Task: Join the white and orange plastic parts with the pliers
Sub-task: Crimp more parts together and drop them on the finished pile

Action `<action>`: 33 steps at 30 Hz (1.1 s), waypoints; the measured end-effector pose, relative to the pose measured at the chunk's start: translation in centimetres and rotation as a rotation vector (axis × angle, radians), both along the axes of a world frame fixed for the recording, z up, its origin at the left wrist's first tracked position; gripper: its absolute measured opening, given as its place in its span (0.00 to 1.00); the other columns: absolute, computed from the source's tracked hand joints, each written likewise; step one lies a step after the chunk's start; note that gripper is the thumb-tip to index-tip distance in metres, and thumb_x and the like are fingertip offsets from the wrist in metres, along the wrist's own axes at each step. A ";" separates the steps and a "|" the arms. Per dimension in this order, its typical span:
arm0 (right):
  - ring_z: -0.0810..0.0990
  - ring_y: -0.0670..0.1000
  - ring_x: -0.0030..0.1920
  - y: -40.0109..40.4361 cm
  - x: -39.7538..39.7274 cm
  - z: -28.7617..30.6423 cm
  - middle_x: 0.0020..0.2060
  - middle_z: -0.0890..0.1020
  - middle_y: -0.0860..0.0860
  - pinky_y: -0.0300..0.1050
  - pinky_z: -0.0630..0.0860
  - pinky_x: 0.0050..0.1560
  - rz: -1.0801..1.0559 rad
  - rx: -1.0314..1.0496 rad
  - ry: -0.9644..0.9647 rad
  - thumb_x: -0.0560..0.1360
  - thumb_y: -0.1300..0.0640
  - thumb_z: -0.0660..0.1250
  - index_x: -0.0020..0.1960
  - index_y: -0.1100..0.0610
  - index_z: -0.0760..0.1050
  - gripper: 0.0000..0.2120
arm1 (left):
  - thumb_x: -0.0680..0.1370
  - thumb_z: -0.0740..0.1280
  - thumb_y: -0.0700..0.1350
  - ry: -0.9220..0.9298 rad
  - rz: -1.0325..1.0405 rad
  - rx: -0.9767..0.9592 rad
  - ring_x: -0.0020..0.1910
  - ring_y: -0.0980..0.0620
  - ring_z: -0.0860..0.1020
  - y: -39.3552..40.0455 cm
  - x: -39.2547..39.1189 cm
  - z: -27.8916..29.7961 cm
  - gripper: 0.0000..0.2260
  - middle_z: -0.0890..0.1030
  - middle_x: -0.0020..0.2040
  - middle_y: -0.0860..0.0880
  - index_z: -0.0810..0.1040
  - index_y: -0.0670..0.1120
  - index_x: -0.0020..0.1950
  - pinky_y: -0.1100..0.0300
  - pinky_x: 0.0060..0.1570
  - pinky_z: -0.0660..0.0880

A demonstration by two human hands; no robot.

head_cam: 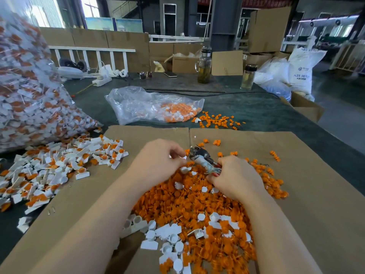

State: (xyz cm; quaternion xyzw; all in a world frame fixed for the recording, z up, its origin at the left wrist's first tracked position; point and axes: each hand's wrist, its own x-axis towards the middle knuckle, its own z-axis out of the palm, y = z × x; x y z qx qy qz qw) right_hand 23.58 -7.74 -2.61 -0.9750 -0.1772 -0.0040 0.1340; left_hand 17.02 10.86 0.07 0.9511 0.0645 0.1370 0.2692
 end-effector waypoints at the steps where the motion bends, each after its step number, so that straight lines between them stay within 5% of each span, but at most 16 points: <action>1: 0.78 0.48 0.36 0.0 0.0 0.0 0.35 0.78 0.46 0.44 0.76 0.34 0.007 -0.011 -0.005 0.72 0.43 0.70 0.45 0.49 0.76 0.11 | 0.76 0.72 0.51 0.016 -0.013 0.042 0.38 0.63 0.73 -0.5 0.1 -0.3 0.07 0.78 0.41 0.60 0.84 0.54 0.53 0.71 0.37 0.64; 4: 0.78 0.48 0.38 -0.1 0.0 0.0 0.37 0.78 0.47 0.46 0.79 0.37 0.028 -0.041 -0.016 0.73 0.42 0.69 0.47 0.50 0.76 0.12 | 0.76 0.72 0.50 0.038 0.008 0.121 0.41 0.58 0.72 -1.2 0.3 -0.7 0.08 0.77 0.45 0.56 0.82 0.53 0.54 0.65 0.42 0.67; 8: 0.78 0.48 0.39 0.0 0.0 0.1 0.38 0.78 0.46 0.49 0.81 0.39 0.082 -0.051 -0.006 0.72 0.40 0.69 0.49 0.49 0.77 0.14 | 0.74 0.74 0.51 0.049 0.037 0.082 0.39 0.59 0.73 -0.9 0.3 -0.9 0.07 0.77 0.43 0.56 0.76 0.54 0.44 0.65 0.36 0.66; 12: 0.79 0.48 0.38 0.1 0.0 0.0 0.37 0.78 0.46 0.49 0.81 0.40 0.115 -0.016 0.035 0.72 0.41 0.69 0.48 0.50 0.77 0.14 | 0.75 0.73 0.52 0.133 0.032 0.122 0.46 0.52 0.75 -1.2 0.3 -1.6 0.10 0.79 0.47 0.51 0.77 0.50 0.49 0.60 0.41 0.69; 17: 0.78 0.46 0.36 0.1 -0.1 0.0 0.35 0.78 0.45 0.45 0.78 0.35 0.108 0.080 0.029 0.73 0.43 0.69 0.41 0.47 0.72 0.10 | 0.75 0.74 0.51 0.192 -0.002 0.038 0.32 0.67 0.75 -1.0 0.2 -1.5 0.05 0.81 0.42 0.56 0.79 0.57 0.46 0.73 0.30 0.67; 21: 0.78 0.46 0.37 0.2 -0.1 -0.1 0.36 0.78 0.45 0.44 0.75 0.33 0.065 0.170 0.011 0.74 0.42 0.68 0.44 0.49 0.74 0.10 | 0.75 0.73 0.53 0.142 0.021 -0.020 0.40 0.63 0.75 -1.0 0.0 -1.5 0.06 0.80 0.43 0.58 0.78 0.55 0.47 0.70 0.34 0.67; 28: 0.80 0.47 0.39 0.4 -0.2 0.7 0.39 0.79 0.45 0.52 0.81 0.42 0.024 0.517 0.037 0.73 0.52 0.70 0.48 0.50 0.73 0.07 | 0.76 0.70 0.44 0.002 0.068 -0.522 0.36 0.58 0.79 -1.4 -0.2 -0.5 0.04 0.82 0.37 0.53 0.82 0.51 0.50 0.58 0.41 0.76; 33: 0.82 0.46 0.43 0.4 -0.6 1.0 0.44 0.81 0.45 0.53 0.82 0.47 0.036 0.763 0.101 0.72 0.56 0.72 0.56 0.49 0.76 0.13 | 0.78 0.66 0.36 0.031 0.050 -0.851 0.27 0.63 0.76 -2.0 -0.7 0.3 0.12 0.82 0.31 0.53 0.85 0.51 0.46 0.70 0.28 0.72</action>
